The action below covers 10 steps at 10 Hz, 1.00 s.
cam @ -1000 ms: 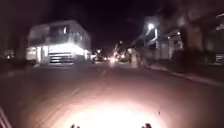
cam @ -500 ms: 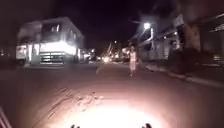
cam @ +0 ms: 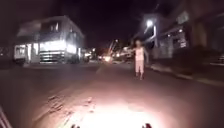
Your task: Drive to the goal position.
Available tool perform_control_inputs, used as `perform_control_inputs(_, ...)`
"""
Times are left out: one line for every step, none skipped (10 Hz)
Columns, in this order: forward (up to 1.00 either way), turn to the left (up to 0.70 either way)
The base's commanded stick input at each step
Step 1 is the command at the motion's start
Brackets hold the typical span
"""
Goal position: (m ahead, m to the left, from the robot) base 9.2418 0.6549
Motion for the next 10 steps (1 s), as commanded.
perform_control_inputs(0.85, 0.0)
perform_control_inputs(0.85, 0.0)
perform_control_inputs(0.85, 0.0)
perform_control_inputs(0.85, 0.0)
perform_control_inputs(0.85, 0.0)
perform_control_inputs(0.85, 0.0)
perform_control_inputs(0.85, 0.0)
perform_control_inputs(0.85, 0.0)
perform_control_inputs(0.85, 0.0)
perform_control_inputs(0.85, 0.0)
